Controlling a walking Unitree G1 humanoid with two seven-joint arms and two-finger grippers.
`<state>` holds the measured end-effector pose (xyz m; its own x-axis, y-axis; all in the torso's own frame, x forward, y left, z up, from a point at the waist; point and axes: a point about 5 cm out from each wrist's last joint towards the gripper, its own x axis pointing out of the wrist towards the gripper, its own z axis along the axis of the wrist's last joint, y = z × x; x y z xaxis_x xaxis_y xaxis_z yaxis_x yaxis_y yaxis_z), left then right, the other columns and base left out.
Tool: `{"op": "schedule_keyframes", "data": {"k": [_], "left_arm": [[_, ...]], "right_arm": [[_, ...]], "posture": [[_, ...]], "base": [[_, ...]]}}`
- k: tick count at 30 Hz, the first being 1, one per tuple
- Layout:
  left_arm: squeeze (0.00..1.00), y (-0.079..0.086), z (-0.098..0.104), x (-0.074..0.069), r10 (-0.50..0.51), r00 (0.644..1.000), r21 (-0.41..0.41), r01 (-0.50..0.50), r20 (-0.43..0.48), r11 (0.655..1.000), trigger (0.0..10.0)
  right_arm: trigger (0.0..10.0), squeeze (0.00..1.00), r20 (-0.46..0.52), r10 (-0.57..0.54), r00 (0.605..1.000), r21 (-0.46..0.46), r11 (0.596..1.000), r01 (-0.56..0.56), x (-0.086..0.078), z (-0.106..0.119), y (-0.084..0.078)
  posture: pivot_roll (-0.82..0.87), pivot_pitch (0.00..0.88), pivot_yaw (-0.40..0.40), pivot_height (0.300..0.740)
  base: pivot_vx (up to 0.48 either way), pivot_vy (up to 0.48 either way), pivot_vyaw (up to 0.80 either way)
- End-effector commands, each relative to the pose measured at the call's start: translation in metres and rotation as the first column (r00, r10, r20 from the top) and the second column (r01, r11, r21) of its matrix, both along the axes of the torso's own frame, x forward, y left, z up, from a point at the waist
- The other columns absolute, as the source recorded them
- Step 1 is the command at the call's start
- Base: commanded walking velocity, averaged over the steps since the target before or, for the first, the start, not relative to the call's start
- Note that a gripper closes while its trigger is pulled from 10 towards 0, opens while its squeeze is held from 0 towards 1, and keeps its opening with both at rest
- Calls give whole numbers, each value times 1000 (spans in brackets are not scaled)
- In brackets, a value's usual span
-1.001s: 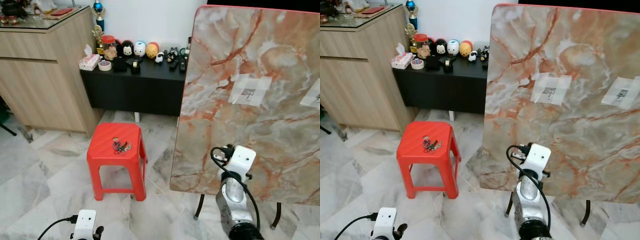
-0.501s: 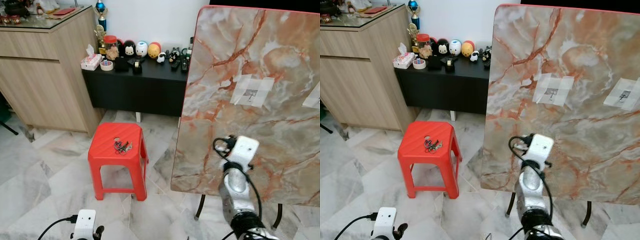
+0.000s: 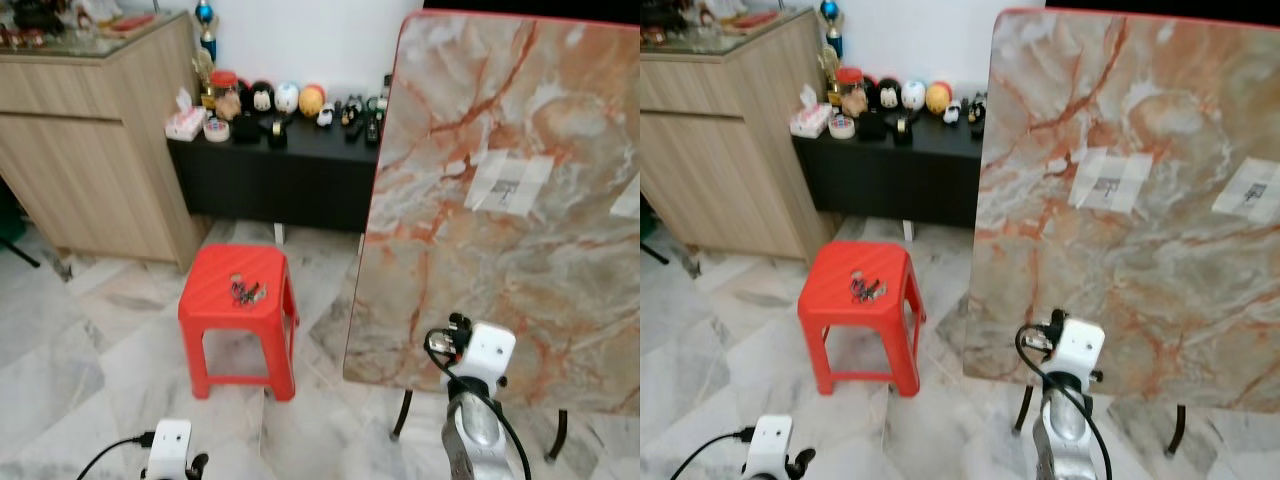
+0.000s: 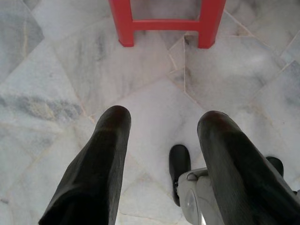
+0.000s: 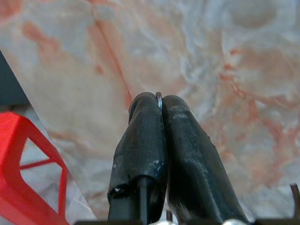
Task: Hang keys on a hook
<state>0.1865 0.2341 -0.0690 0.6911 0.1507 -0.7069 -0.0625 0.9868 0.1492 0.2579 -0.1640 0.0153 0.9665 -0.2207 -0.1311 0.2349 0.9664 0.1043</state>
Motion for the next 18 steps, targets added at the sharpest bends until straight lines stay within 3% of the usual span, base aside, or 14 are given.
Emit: {"op": "schedule_keyframes", "data": {"k": [1,5,18], "left_arm": [[0,-1,-2,-3,4,1000,-4,-4,-9,1000,10000],[0,1,-2,-4,11,1000,2,-11,-9,1000,10000],[0,1,-2,-5,2,1000,-12,-2,-8,1000,10000]], "right_arm": [[10000,0,49,7,999,-9,1000,-6,5,11,-1],[10000,0,64,-14,998,-2,1000,14,2,18,-8],[10000,0,78,9,997,23,1000,-11,14,29,2]], "posture": [[62,0,-68,740],[55,2,-70,740],[65,0,-69,740]], "base": [[0,0,0],[0,0,0],[0,0,0]]}}
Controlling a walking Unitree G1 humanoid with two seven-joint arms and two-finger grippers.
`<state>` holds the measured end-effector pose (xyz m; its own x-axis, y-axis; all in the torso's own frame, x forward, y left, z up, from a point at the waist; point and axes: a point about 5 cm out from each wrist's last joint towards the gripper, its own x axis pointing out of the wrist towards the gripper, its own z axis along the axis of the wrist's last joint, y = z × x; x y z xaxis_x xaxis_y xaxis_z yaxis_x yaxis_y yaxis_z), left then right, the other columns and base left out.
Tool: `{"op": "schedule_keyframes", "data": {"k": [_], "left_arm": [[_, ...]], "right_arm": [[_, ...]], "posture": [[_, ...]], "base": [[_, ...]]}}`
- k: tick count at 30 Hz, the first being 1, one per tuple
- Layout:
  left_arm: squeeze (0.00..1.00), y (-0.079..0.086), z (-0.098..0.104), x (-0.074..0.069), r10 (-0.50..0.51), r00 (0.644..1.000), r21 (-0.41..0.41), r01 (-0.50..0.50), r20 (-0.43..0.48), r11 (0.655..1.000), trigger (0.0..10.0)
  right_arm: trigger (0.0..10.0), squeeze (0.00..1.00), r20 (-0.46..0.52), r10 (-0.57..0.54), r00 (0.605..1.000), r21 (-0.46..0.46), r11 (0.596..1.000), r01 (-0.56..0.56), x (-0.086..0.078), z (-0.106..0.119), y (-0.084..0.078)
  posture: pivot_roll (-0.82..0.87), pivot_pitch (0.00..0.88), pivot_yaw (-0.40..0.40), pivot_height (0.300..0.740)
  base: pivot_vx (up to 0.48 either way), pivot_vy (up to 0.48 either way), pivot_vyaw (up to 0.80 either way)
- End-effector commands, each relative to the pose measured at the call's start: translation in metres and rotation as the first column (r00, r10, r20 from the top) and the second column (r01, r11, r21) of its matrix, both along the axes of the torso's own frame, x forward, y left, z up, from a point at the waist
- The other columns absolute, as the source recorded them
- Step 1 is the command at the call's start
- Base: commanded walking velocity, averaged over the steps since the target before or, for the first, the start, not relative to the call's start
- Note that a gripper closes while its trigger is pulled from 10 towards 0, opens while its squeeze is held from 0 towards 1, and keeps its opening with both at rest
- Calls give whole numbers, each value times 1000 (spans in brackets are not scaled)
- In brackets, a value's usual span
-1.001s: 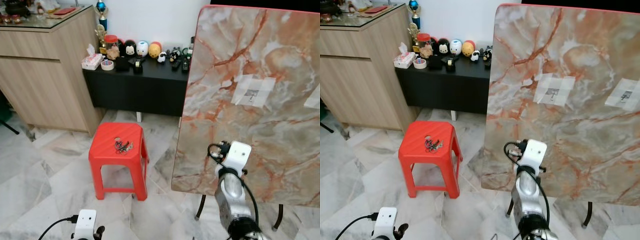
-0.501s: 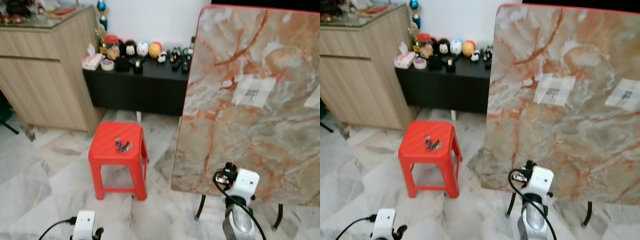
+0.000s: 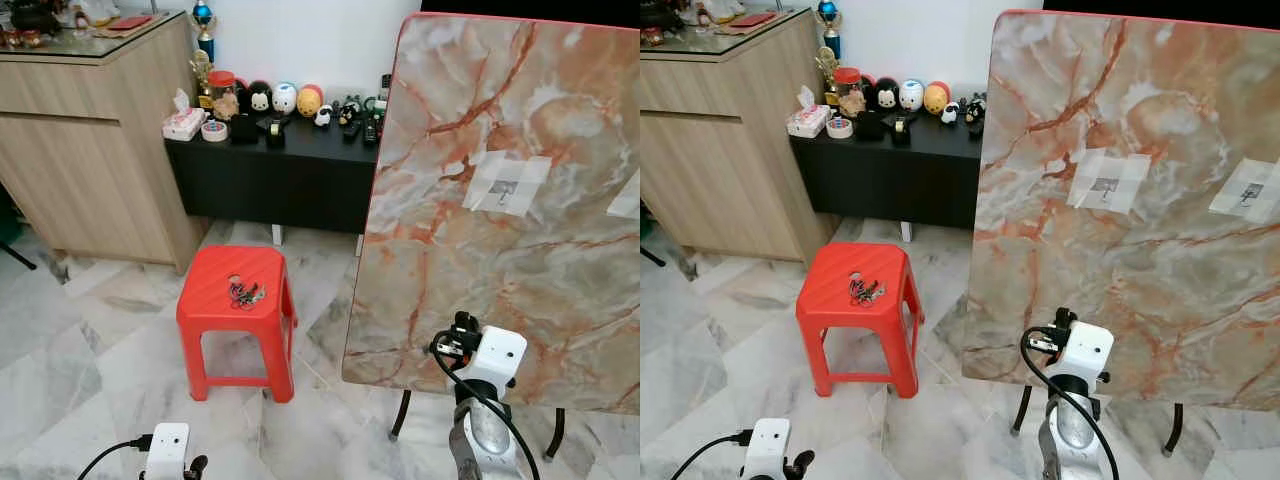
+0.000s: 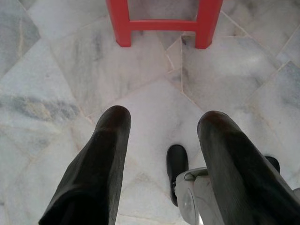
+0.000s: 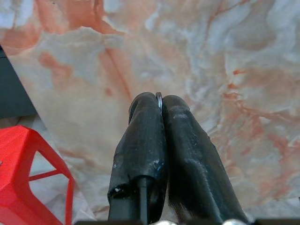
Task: Hang keys on a hook
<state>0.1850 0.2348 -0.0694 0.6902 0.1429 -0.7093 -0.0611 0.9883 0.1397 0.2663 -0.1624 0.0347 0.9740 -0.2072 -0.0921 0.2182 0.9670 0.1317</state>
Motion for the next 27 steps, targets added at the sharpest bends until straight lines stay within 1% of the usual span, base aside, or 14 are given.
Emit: {"op": "schedule_keyframes", "data": {"k": [1,7,9,27], "left_arm": [[0,1,-2,-4,3,1000,-2,-3,-7,1000,10000],[0,0,-1,-3,0,1000,-2,0,0,1000,10000],[0,0,-1,-2,4,1000,-3,-4,4,1000,10000],[0,-4,-1,-1,-19,1000,-12,19,7,1000,10000]], "right_arm": [[10000,0,35,-3,999,8,1000,3,6,10,1],[10000,0,26,0,1000,15,1000,0,5,9,2],[10000,0,23,9,1000,17,1000,-10,2,7,4],[10000,0,20,23,1000,30,999,-24,2,7,8]], "posture": [[65,0,-69,740],[64,0,-68,740],[65,0,-71,740],[63,0,-68,740]], "base": [[0,0,0],[0,0,0],[0,0,0],[280,0,0]]}}
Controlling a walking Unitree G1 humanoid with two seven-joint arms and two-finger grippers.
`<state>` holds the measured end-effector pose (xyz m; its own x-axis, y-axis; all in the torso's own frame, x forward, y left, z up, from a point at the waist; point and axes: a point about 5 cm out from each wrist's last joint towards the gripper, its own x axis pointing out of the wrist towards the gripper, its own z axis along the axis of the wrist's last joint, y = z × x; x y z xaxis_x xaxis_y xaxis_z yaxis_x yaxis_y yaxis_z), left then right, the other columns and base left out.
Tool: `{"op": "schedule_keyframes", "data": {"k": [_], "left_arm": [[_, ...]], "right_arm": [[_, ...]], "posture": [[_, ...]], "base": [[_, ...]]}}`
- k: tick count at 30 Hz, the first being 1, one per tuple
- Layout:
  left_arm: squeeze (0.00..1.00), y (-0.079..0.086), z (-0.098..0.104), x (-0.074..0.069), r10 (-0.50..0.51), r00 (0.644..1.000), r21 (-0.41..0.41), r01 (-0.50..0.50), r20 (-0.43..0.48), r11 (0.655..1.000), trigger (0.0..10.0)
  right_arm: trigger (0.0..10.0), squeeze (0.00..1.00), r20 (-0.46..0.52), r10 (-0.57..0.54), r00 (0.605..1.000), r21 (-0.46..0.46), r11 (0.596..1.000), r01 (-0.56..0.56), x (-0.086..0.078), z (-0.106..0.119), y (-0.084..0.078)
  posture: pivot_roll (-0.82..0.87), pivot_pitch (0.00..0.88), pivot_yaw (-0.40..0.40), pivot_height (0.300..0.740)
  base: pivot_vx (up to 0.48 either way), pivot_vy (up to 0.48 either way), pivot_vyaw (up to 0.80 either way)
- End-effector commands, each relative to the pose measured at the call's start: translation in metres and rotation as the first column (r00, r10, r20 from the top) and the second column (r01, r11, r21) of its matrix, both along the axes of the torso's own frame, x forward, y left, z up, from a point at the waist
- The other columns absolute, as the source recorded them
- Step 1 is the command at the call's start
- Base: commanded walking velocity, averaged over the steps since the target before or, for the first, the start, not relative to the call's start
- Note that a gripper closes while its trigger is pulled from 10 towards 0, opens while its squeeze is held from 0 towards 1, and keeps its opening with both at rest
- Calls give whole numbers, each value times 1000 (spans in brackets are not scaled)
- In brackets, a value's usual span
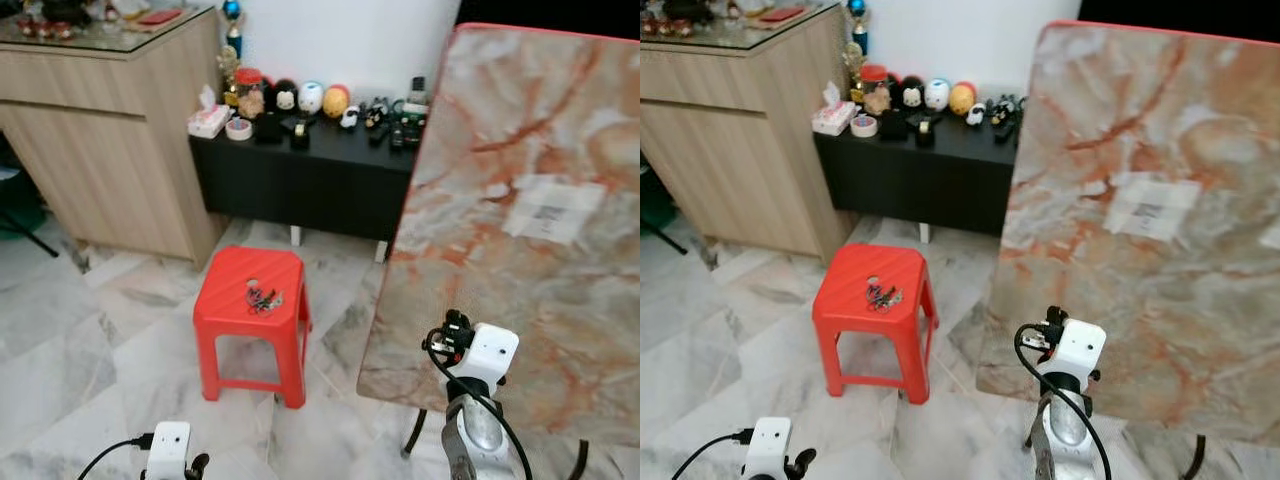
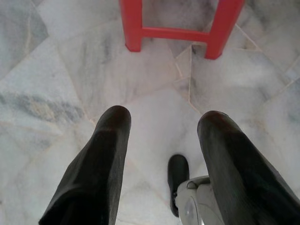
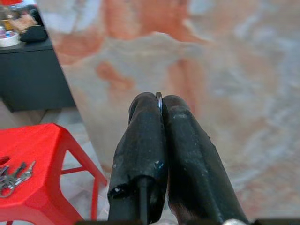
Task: Hang keys on a hook
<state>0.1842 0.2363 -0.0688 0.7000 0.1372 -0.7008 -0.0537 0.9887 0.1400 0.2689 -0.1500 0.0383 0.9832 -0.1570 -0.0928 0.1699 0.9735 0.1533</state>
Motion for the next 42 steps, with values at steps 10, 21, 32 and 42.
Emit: {"op": "schedule_keyframes", "data": {"k": [10,21,32,42], "left_arm": [[0,-6,-1,1,-17,1000,-3,17,-3,1000,10000],[0,-6,-3,-2,-29,999,-1,29,-16,1000,10000],[0,-6,-2,0,-34,999,5,34,-15,999,10000],[0,-6,-1,2,-29,1000,4,29,-11,1000,10000]], "right_arm": [[10000,0,2,-46,999,14,999,46,-1,1,-6],[10000,0,41,-146,988,-51,988,148,-4,10,-20],[10000,0,244,-262,934,-418,841,345,2,50,-43],[10000,0,355,-275,894,-517,739,433,13,74,-47]], "posture": [[64,0,-72,740],[57,0,-62,740],[61,0,-56,740],[63,0,-57,740]], "base": [[109,0,0],[0,0,0],[0,0,0],[0,0,0]]}}
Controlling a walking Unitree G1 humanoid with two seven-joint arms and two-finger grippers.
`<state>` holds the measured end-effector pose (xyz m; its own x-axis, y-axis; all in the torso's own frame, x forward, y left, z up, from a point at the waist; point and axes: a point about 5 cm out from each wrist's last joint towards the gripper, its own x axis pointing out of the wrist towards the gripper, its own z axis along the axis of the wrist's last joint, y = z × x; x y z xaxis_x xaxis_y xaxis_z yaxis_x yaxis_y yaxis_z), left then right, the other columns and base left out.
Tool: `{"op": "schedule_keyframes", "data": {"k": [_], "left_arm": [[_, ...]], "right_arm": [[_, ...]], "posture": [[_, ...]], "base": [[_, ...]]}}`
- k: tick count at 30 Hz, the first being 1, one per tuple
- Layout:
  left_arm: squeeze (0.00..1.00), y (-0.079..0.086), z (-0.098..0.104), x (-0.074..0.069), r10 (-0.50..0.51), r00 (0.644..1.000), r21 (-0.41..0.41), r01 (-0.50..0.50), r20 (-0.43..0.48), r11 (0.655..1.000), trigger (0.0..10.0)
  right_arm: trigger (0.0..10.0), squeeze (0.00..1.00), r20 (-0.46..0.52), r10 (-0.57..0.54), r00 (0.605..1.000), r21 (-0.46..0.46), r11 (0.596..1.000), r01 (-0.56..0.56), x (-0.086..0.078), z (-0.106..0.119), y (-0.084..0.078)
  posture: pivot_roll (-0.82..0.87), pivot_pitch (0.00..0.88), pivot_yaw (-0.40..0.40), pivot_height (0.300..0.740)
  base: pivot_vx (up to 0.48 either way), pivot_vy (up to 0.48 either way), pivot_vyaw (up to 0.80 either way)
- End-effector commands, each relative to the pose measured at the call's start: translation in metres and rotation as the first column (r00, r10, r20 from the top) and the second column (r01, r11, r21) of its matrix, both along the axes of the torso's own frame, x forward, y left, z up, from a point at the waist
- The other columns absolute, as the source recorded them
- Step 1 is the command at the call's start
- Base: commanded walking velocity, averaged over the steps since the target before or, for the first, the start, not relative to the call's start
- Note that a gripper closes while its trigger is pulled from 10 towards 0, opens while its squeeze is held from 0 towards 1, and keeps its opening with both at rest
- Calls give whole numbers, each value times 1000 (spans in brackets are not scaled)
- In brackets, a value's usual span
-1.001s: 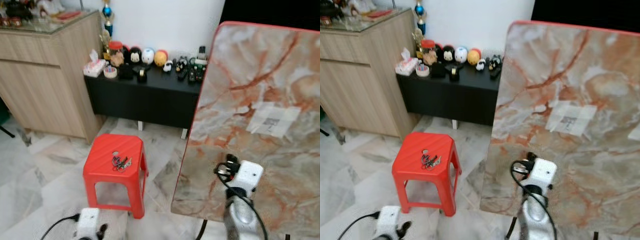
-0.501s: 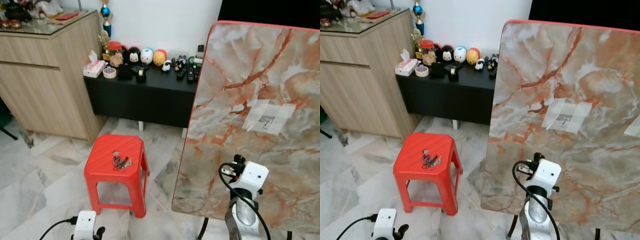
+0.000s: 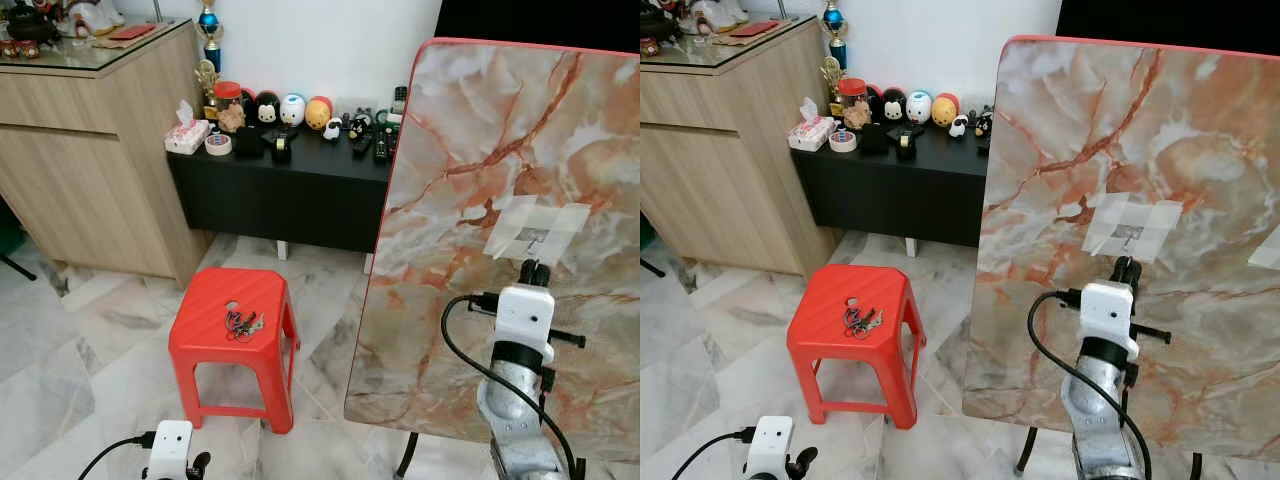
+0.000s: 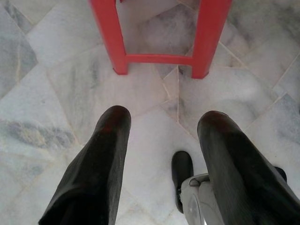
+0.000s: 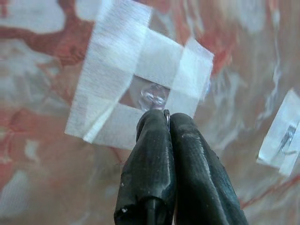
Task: Hang keys on a hook
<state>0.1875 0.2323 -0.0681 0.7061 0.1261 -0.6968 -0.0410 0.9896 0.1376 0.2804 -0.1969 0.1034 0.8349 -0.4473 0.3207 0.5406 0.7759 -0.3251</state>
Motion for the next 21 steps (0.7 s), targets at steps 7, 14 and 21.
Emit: {"op": "schedule_keyframes", "data": {"k": [7,14,21], "left_arm": [[0,-1,-1,-1,-14,1000,8,15,-16,1000,10000],[0,-1,-2,-2,-18,1000,10,18,-18,1000,10000],[0,-2,-1,-1,-21,1000,12,21,-14,1000,10000]], "right_arm": [[10000,0,43,-38,998,-24,999,39,1,11,-1],[10000,0,15,-77,997,-30,997,77,3,8,-6],[10000,0,-32,-71,997,-18,997,71,6,2,-5]], "posture": [[63,0,-56,740],[65,0,-58,740],[65,0,-57,740]], "base": [[0,0,0],[0,0,0],[0,0,0]]}}
